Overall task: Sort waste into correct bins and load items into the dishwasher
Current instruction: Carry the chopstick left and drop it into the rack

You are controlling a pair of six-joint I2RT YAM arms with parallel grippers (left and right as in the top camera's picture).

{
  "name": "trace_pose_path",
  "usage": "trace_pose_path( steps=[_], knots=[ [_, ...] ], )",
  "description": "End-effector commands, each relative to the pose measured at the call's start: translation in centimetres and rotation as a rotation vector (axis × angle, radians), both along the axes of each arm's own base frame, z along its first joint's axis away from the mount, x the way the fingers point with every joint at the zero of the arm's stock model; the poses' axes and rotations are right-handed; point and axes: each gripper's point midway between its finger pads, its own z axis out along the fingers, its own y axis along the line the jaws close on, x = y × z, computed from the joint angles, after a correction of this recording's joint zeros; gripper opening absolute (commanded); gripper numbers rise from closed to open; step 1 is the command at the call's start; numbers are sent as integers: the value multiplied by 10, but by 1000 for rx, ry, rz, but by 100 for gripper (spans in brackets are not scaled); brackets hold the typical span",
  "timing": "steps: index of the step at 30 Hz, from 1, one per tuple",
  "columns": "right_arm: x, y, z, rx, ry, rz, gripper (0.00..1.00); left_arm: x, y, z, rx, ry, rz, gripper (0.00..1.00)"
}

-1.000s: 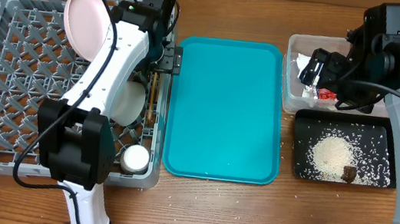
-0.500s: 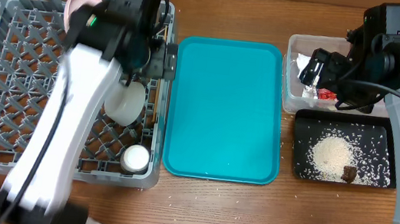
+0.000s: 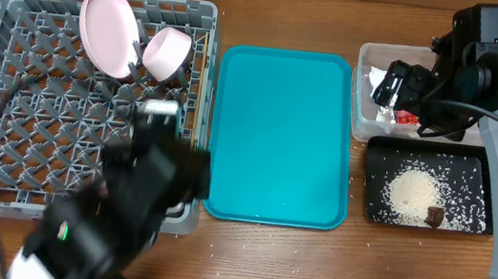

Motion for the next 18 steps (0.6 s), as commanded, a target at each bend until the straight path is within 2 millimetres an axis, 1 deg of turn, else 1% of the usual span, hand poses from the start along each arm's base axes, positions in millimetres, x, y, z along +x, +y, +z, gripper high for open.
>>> trace_pose_path(
  steps=[1,4,7,9,12,14,18],
  knots=[
    [0,0,1,-5,-7,1,100,-15,20,-16,-85,-137,78,100],
    [0,0,1,-5,-7,1,100,-22,24,-46,-129,-148,78,100],
    [0,0,1,-5,-7,0,100,-27,31,-86,-128,-128,120,100],
    [0,0,1,-5,-7,1,100,-28,27,-114,-172,-91,140,100],
    [0,0,1,-5,-7,1,100,-29,11,-151,-230,-38,112,100],
    [0,0,1,-5,-7,0,100,-25,3,-166,-244,-46,82,100],
    [0,0,1,-5,-6,0,100,-18,-4,-181,-148,-95,-40,98]
  ],
)
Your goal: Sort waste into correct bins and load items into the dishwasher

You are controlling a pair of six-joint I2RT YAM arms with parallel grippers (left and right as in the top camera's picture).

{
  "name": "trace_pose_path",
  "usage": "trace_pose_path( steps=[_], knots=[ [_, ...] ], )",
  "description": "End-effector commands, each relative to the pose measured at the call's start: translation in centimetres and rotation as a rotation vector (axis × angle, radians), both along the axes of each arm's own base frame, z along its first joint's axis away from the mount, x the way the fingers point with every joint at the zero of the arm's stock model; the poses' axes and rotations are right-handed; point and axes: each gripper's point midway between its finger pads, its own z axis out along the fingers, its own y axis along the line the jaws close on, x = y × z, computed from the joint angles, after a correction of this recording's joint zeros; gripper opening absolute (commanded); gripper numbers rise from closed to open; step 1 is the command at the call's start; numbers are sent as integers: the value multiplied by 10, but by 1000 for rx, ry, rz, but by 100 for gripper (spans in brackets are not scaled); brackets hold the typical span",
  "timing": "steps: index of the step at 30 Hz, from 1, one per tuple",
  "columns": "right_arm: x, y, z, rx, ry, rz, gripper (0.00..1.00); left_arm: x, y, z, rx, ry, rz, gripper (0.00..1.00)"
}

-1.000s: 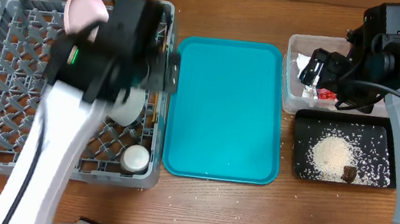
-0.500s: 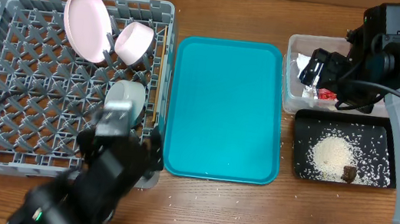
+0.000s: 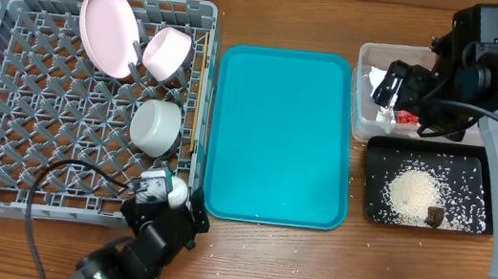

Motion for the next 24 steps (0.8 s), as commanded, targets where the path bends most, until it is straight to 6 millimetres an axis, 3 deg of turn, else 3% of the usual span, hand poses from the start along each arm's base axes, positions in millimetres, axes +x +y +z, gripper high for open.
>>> trace_pose_path(
  steps=[1,4,8,13,16,19,24],
  knots=[
    [0,0,1,-4,-6,1,100,-1,-9,-16,84,-11,-126,98],
    [0,0,1,-4,-7,1,100,-1,-13,-26,157,-27,-202,97],
    [0,0,1,-4,-7,1,100,-2,-43,-26,145,-79,-396,98],
    [0,0,1,-4,-6,0,100,-8,-60,-22,121,-85,-503,99],
    [0,0,1,-4,-6,0,100,-13,-79,-6,101,-125,-620,96],
    [0,0,1,-4,-6,0,100,-14,-92,23,86,-183,-693,95],
    [0,0,1,-4,-7,1,100,-13,-93,57,102,-212,-710,100]
  ],
)
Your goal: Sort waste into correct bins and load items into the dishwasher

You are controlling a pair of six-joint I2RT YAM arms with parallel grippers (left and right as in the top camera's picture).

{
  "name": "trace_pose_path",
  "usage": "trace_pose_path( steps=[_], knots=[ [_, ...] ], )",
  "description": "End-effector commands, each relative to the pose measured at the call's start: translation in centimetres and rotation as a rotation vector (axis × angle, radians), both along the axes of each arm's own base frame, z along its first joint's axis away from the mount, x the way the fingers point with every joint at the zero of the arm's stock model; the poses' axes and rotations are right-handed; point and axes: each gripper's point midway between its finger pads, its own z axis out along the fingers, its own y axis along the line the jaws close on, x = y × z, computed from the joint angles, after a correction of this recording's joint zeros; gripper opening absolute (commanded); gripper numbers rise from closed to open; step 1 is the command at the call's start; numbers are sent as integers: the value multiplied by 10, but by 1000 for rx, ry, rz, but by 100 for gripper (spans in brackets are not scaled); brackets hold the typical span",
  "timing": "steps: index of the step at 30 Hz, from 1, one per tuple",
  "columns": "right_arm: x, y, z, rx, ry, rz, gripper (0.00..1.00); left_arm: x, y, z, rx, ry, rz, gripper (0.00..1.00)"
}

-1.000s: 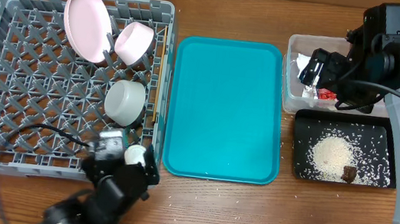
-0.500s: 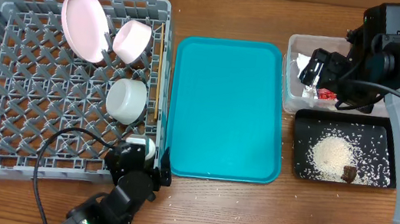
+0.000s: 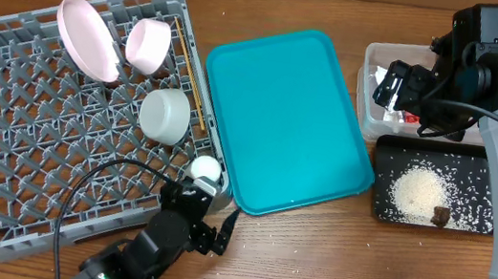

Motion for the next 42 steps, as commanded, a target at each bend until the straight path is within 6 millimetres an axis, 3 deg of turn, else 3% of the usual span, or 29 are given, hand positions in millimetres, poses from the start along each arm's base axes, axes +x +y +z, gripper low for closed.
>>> trace_pose_path(
  steps=[1,8,11,20,23,34,42],
  knots=[
    [0,0,1,-4,-7,0,100,-6,-17,40,-39,-52,-110,100],
    [1,0,1,-4,-7,0,100,-5,-21,90,-84,-125,-127,100],
    [1,0,1,-4,-7,0,100,-4,-21,102,-101,-144,-126,100],
    [1,0,1,-5,-7,0,100,-1,-14,97,100,-256,-192,100],
    [1,0,1,-4,-7,0,100,4,-4,92,144,-252,-139,100],
    [0,0,1,-4,-7,0,100,11,18,68,150,-168,6,100],
    [0,0,1,-5,-7,1,100,21,19,45,143,-199,43,100]
  ],
)
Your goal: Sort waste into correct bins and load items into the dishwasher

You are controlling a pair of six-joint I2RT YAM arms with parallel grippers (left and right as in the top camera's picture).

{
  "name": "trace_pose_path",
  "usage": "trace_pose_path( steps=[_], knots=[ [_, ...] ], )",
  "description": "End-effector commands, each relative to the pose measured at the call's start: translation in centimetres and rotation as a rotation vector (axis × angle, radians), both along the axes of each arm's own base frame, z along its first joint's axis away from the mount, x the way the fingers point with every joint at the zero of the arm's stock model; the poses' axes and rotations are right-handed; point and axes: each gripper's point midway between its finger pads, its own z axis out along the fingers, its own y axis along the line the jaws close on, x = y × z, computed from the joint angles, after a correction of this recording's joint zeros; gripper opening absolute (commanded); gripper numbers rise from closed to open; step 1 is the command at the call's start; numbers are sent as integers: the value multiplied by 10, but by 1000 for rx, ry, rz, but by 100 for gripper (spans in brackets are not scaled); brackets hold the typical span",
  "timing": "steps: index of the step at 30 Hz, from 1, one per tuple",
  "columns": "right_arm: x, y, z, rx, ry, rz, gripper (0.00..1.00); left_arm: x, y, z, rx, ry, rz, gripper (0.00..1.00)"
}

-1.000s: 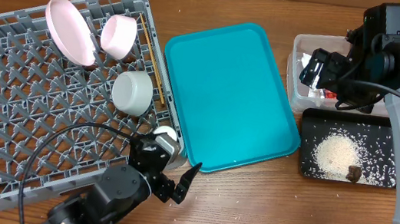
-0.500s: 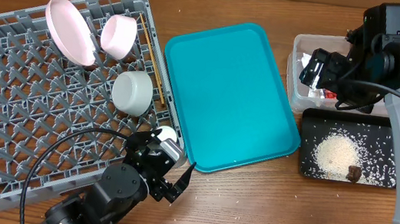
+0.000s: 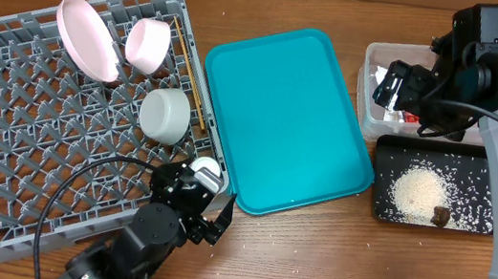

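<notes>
The grey dish rack (image 3: 0,126) lies askew on the left. It holds a pink plate (image 3: 87,36), a pink bowl (image 3: 148,43), a pale cup (image 3: 165,114) on its side and chopsticks (image 3: 191,69). My left gripper (image 3: 216,220) sits low at the rack's near right corner, beside the teal tray (image 3: 286,115). Its fingers look apart with nothing between them. At the right my right gripper (image 3: 393,84) hangs open over the clear waste bin (image 3: 373,55), where wrappers lie. The black tray (image 3: 379,176) holds rice and a brown scrap (image 3: 439,216).
The teal tray is bare but for a few rice grains and is tilted, its near left corner against the rack. A cable (image 3: 58,201) from my left arm loops over the rack's front. Bare wood shows along the front edge.
My left gripper has shifted a little up and right, closer to the rack's corner and the teal tray. Rack, tray, dishes and right arm stand as before.
My left arm was blurred over the rack's right front, rack and tray square to the table. Then the pale cup lay in the rack and the arm was back at the front edge. Later rack and tray stood turned askew, as now. The right gripper stayed over the bin.
</notes>
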Motion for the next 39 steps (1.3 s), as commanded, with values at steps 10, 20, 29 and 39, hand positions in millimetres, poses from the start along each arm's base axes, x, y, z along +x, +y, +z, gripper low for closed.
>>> trace_pose_path(
  steps=[10,20,29,39],
  knots=[
    [0,0,1,-5,-7,0,100,28,31,-16,-55,-193,-50,100],
    [0,0,1,-5,-6,0,100,24,77,7,27,-391,59,100],
    [0,0,1,-5,-6,0,100,23,99,-18,51,-394,171,100],
    [0,0,1,-5,-6,0,100,24,112,-18,69,-412,245,100]
  ],
)
